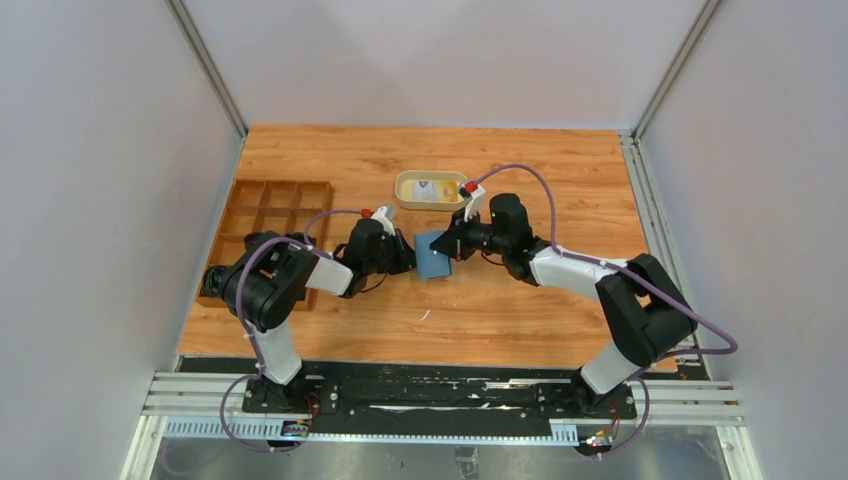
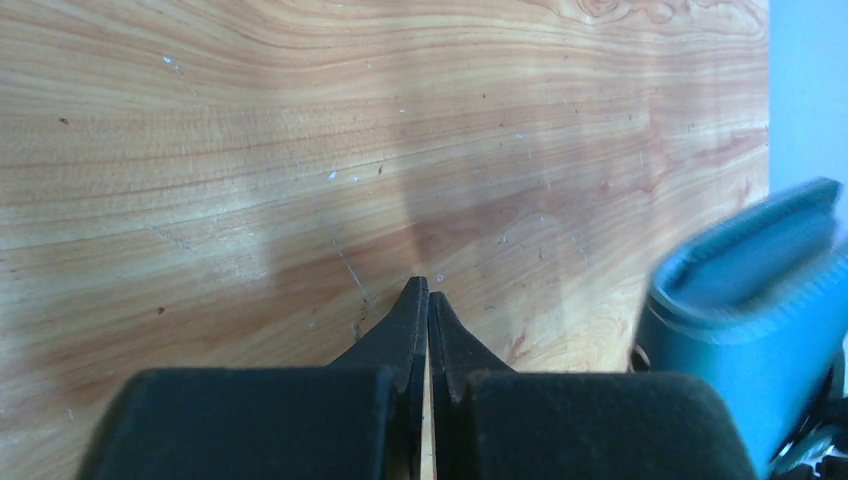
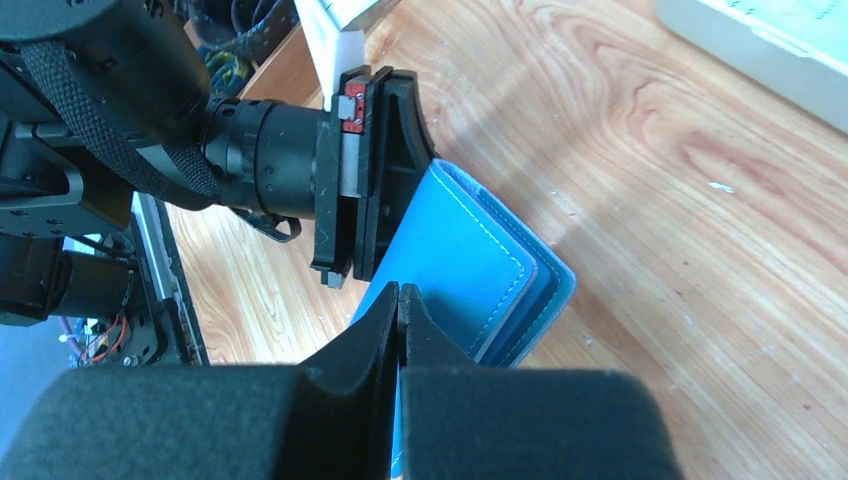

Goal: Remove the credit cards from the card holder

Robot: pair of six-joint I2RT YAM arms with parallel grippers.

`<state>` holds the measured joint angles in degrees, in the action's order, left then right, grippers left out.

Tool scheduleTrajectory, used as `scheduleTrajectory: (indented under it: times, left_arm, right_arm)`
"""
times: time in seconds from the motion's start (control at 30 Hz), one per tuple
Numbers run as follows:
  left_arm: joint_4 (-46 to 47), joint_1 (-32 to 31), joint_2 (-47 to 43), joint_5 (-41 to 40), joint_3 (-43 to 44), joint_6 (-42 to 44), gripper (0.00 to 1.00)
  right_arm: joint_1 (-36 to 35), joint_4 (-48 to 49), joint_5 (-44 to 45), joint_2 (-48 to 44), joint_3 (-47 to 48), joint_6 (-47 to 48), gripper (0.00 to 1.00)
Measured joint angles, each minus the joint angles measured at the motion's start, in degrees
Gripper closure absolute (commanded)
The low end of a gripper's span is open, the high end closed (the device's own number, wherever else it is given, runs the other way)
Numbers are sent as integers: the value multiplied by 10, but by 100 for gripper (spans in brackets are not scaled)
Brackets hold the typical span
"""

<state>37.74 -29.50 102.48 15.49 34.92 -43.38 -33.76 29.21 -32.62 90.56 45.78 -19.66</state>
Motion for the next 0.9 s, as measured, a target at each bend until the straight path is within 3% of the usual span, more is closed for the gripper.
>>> scheduleTrajectory:
  times: [0.2,0.3,0.47,0.53,0.63,0.7,0.9]
  left_arm:
    - [0,0,-5,-2,0,0,100]
    - [-9,0,-14,-6,0,5,100]
    - [-34,0,-29,-18,0,19,100]
    - [-41,0,-32,-20,0,23,89]
    - [-49,0,-37,-22,0,28,61]
    - [-51,0,-37,-21,0,29,49]
    - [-53,-2,-43,-18,1,24,44]
  right_arm:
    - [24,7,17,-19,-15,-4,99]
    - [27,-5,34,-16,-15,-2,78]
    - [27,-66,74,-6,-6,26,59]
    - [27,-87,91,-6,-1,38,50]
    - [27,-135,129,-12,9,66,48]
    - [26,-156,151,-16,11,81,47]
    - [11,-214,223,5,45,111,47]
